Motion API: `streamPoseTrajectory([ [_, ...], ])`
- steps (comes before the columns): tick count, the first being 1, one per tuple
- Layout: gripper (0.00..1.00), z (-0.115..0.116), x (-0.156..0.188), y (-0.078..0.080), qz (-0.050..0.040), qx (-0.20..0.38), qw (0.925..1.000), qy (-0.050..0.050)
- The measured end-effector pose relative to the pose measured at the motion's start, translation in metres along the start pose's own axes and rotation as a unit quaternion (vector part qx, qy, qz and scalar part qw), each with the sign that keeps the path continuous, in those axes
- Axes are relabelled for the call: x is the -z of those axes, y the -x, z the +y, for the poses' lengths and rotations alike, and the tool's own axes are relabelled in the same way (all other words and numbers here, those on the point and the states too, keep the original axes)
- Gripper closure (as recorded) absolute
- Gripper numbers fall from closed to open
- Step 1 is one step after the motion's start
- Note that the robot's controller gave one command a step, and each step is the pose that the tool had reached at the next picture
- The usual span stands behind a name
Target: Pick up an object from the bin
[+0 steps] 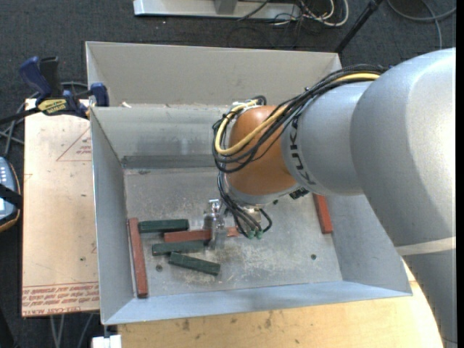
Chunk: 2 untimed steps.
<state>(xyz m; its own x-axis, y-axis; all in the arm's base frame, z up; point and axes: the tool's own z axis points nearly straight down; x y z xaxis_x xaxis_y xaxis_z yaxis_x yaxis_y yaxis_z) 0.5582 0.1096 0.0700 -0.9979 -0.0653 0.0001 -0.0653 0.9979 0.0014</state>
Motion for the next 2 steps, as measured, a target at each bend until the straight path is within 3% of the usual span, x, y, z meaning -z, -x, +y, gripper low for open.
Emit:
streamPoseTrajectory([
  [2, 1.00, -0.0019, 0.0025, -0.0006, 0.0013, 0.000, 1.0000, 0.000],
])
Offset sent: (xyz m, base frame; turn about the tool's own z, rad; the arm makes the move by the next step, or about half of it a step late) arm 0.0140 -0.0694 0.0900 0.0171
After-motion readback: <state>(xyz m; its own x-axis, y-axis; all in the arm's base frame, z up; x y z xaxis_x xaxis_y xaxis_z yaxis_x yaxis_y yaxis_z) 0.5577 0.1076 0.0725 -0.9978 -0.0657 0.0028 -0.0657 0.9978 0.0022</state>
